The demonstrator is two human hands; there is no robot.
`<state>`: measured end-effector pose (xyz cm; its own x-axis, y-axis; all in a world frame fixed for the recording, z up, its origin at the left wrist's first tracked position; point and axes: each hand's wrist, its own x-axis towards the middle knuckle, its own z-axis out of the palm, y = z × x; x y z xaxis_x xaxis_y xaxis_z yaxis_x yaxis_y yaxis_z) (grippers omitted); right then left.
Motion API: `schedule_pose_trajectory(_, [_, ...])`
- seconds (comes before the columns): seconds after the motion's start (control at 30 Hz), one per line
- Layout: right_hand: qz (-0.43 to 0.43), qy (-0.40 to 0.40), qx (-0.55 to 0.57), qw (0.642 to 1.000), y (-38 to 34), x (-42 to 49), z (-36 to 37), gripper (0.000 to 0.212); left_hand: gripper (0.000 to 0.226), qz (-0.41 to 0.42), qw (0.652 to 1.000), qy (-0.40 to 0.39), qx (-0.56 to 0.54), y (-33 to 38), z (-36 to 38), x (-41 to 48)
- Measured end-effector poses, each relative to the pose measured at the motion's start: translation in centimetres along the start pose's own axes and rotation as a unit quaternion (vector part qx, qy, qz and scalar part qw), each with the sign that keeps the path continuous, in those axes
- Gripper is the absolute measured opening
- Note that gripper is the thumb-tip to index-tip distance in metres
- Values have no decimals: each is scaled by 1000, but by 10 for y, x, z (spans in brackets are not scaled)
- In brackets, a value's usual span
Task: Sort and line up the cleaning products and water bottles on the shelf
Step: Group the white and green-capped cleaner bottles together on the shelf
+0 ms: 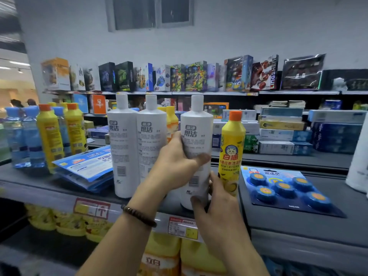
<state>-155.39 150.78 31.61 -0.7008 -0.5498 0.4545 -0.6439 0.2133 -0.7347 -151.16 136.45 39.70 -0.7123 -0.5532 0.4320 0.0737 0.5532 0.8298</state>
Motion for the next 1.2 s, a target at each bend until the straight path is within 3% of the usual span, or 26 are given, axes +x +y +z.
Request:
schedule_pose_trajectory(0.17, [8, -7, -7, 1000, 1, 2, -2, 68, 54, -14, 999, -32, -40, -1, -6, -8])
schedule_pose_trajectory(0.33, [2, 23, -12, 1000, 7, 1, 4, 74, 66, 24, 987, 101, 120, -3, 19, -32])
schedule_pose_trajectory(0.47, [5, 54, -22, 998, 11, 1, 7, 67, 78, -13, 976, 158, 147, 4, 29, -32])
schedule_pose_trajectory(0.53, [5, 50, -36, 998, 14, 0, 7, 55, 72, -27, 986, 122, 107, 7, 22, -29])
schedule_pose_trajectory(0.63, [2, 21, -58, 998, 17, 0, 0, 18, 63, -40, 997, 46, 42, 6, 5, -28])
schedule_pose_trajectory(0.7, [12, -14, -46, 999, 17, 1, -5, 19, 62, -57, 998, -3, 3, 3, -7, -27])
schedule_pose_trajectory(0.8, [39, -60, -3, 997, 12, 5, -13, 41, 63, -83, 989, -87, -91, 4, -15, -27])
schedule_pose_trajectory(0.87, [53, -62, 9, 997, 11, 6, -14, 46, 65, -92, 982, -95, -132, 4, -14, -31])
schedule_pose_trajectory(0.93, [65, -52, 16, 996, 12, 5, -11, 40, 67, -84, 991, -52, -91, 4, -7, -36])
schedule_pose_trajectory(1.0, [61, -35, 4, 998, 9, 3, -8, 37, 63, -52, 998, 19, 23, 7, 2, -42])
schedule_pose_trajectory(1.1, [50, -14, -34, 998, 4, 1, -2, 47, 57, -23, 991, 92, 95, 13, 10, -42])
schedule_pose_trajectory(1.2, [52, 5, -70, 996, -2, 0, 3, 62, 55, -23, 987, 110, 113, 14, 14, -37])
